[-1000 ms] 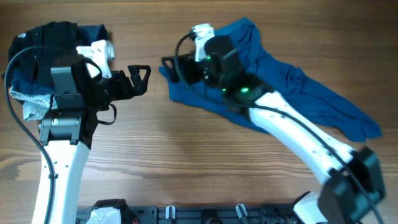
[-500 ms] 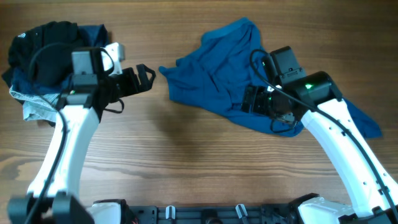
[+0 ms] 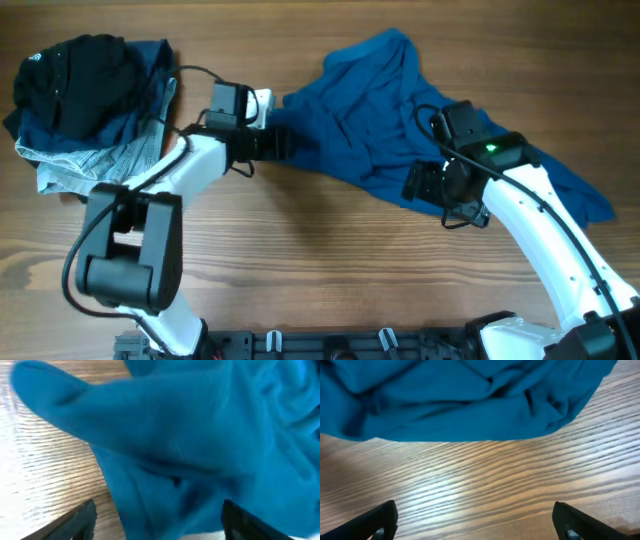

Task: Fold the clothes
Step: 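Drag the teal shirt left toward the left gripper with the right gripper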

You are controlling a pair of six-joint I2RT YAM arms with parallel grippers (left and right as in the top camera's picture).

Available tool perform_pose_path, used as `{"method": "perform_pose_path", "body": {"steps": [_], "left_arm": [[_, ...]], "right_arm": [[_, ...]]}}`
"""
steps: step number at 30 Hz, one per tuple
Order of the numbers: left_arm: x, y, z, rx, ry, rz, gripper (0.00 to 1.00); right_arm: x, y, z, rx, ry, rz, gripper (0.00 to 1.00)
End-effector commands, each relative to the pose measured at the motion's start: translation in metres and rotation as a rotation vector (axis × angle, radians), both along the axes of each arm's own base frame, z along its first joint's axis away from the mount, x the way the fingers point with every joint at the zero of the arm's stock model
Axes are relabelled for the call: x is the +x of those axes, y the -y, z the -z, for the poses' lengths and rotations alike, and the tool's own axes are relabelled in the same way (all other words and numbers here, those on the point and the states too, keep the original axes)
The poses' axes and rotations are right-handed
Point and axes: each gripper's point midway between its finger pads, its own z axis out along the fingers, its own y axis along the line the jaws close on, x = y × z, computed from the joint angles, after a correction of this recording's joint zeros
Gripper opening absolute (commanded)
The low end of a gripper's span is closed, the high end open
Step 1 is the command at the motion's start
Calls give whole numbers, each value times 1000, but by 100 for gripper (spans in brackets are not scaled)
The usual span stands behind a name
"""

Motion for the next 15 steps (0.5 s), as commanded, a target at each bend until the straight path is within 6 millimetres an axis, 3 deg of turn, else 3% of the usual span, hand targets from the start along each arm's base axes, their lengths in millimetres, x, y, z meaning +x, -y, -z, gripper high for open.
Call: {"method": "perform_pose_path", "body": {"steps": [1, 2, 4, 15], "left_arm": [[7, -7, 8, 80, 22, -3, 61], [6, -7, 8, 80, 20, -3, 55], [4, -7, 9, 83, 10, -3, 52], [-2, -4, 29, 92, -32, 9, 53]], "right_arm": [[-2, 1, 2, 4, -3, 8, 100], [-2, 1, 2, 4, -3, 8, 100], [-2, 1, 2, 4, -1, 8, 100], [-1, 1, 2, 1, 5, 6, 100]]}}
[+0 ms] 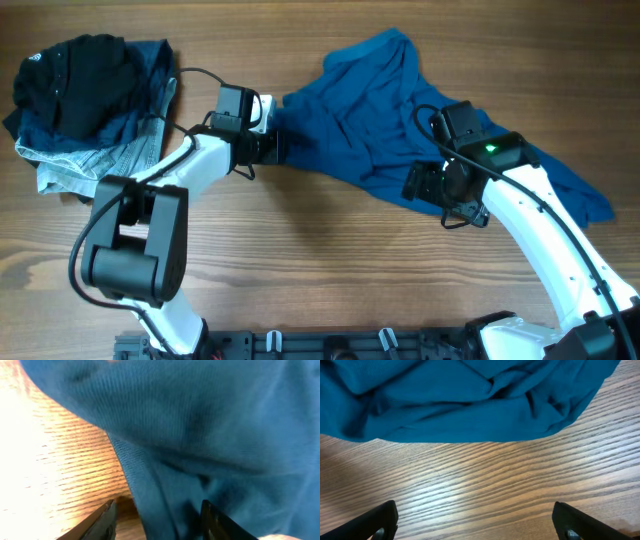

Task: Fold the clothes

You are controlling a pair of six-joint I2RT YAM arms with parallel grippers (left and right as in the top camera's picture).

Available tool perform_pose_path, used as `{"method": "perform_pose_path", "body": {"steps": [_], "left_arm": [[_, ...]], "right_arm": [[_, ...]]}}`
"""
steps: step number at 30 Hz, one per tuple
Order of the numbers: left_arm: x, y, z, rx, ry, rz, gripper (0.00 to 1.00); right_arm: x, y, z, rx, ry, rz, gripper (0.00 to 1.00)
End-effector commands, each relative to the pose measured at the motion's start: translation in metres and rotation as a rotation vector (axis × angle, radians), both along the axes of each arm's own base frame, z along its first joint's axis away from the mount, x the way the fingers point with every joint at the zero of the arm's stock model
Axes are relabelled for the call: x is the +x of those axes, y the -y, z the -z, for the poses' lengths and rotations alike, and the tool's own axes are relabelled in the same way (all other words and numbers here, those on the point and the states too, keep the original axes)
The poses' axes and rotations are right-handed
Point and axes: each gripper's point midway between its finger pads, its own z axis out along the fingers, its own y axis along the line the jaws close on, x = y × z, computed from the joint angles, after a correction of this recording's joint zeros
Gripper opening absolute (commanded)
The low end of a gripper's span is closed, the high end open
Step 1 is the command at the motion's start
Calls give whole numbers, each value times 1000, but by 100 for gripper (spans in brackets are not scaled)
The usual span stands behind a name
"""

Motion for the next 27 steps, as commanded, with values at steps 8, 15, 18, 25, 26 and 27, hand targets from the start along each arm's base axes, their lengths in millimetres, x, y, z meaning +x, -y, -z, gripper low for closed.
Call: {"method": "perform_pose_path", "body": {"steps": [8, 15, 18, 25, 26, 27], "left_arm": [[-4, 30, 8, 53, 28, 79, 4], [15, 9, -44, 6, 90, -52, 4], [24, -3, -110, -29, 222, -85, 4], [10, -33, -239, -39, 547, -177, 4], [8, -36, -247, -35, 567, -186, 4], [6, -38, -252, -30, 578, -194, 4]], "right_arm": [[1, 4, 1, -18, 13, 9, 98], [3, 4, 1, -16, 19, 9, 98], [4, 4, 1, -16, 27, 8, 98], [13, 1, 6, -4, 66, 1, 89], [13, 1, 10, -4, 69, -2, 86], [13, 1, 15, -4, 70, -3, 83]]}}
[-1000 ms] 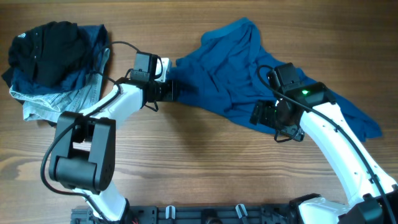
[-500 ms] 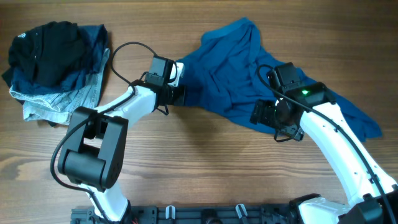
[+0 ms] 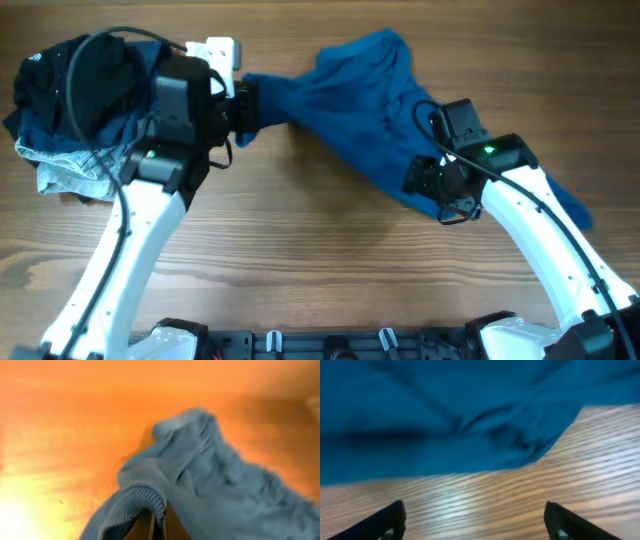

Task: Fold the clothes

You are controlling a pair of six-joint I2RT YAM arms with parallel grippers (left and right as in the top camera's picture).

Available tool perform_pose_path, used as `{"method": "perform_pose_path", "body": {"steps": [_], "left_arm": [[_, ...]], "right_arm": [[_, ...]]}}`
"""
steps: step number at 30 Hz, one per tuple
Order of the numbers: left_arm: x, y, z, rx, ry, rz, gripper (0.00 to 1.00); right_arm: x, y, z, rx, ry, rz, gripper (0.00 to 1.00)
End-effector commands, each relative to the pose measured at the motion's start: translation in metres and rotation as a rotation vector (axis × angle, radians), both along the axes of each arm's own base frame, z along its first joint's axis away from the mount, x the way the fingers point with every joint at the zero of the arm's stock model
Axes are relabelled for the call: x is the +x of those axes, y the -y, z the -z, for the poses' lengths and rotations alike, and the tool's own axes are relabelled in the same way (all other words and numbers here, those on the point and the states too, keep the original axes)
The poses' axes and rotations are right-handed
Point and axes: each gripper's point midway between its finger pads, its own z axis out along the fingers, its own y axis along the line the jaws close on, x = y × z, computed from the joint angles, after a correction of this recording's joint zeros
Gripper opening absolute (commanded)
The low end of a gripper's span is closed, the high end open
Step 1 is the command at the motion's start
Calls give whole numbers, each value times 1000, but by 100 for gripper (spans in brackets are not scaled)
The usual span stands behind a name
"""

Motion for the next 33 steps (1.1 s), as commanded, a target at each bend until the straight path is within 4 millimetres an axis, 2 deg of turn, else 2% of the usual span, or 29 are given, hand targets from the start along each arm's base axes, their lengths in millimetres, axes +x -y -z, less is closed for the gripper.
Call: {"method": "perform_pose_path", "body": {"steps": [1, 6, 11, 16, 23, 24, 25, 26, 28, 29, 30, 33], "left_arm": [[-2, -20, -23, 28, 60, -89, 4], [-2, -20, -14, 35, 31, -89, 4], [-3, -20, -13, 37, 24, -89, 4], [-6, -21, -8, 45, 2, -91, 4], [-7, -21, -6, 47, -6, -91, 4], [-7, -21, -6, 47, -6, -91, 4], [-7, -21, -5, 47, -7, -91, 4], [-7, -21, -6, 47, -7, -91, 4], [-7, -21, -6, 47, -6, -91, 4], [-7, -21, -6, 47, -6, -91, 4], [-7, -21, -6, 47, -6, -91, 4], [-7, -21, -5, 47, -9, -91, 4]], "right_arm": [[-4, 6, 16, -23, 0, -8, 80], [-8, 4, 44, -7, 6, -10, 62], [6, 0, 61, 7, 59, -14, 44], [0, 2, 88, -12, 0, -13, 39], [-4, 6, 115, -47, -73, -12, 38], [-2, 6, 115, -45, -66, -12, 34], [0, 5, 115, -41, -56, -11, 10], [4, 4, 114, -37, -42, -10, 4], [10, 2, 109, -28, -25, 13, 4], [16, 0, 101, -24, -11, 12, 4], [22, -1, 87, -25, 7, 3, 4], [45, 3, 30, -31, 104, -20, 4]]}}
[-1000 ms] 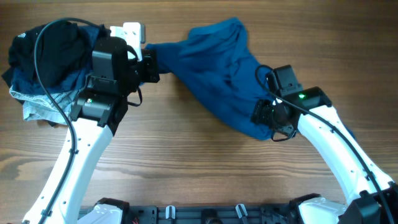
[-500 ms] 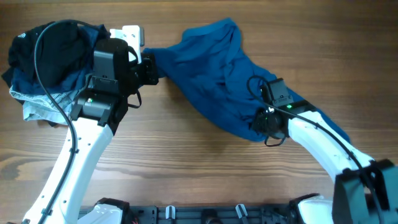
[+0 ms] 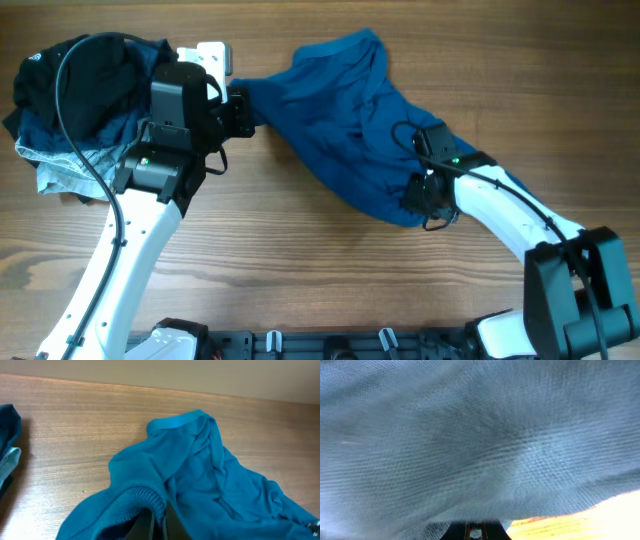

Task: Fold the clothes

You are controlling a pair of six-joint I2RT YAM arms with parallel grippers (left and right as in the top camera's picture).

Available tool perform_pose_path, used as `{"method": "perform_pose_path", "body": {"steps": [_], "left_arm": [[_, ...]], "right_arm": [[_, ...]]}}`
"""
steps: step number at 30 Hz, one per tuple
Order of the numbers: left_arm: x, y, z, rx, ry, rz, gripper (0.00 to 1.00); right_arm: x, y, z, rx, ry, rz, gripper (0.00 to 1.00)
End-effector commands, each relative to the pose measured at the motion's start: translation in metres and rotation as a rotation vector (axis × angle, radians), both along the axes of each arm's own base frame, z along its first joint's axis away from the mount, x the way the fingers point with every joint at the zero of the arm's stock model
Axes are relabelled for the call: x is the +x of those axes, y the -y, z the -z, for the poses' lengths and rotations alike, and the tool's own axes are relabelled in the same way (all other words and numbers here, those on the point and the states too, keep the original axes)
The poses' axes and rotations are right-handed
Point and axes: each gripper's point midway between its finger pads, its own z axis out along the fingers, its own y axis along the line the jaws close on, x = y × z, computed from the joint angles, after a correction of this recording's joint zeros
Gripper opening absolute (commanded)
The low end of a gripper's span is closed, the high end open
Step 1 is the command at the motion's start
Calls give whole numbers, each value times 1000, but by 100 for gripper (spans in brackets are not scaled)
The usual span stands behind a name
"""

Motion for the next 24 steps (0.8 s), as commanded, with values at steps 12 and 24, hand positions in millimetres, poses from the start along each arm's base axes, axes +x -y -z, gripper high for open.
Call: {"method": "perform_pose_path", "body": {"steps": [12, 24], "left_arm": [[9, -5, -25, -16, 88, -31, 4], [-39, -16, -165, -129, 448, -42, 4]], "right_arm": [[54, 115, -269, -67, 661, 156, 4], [57, 120, -282, 25, 724, 157, 4]]}}
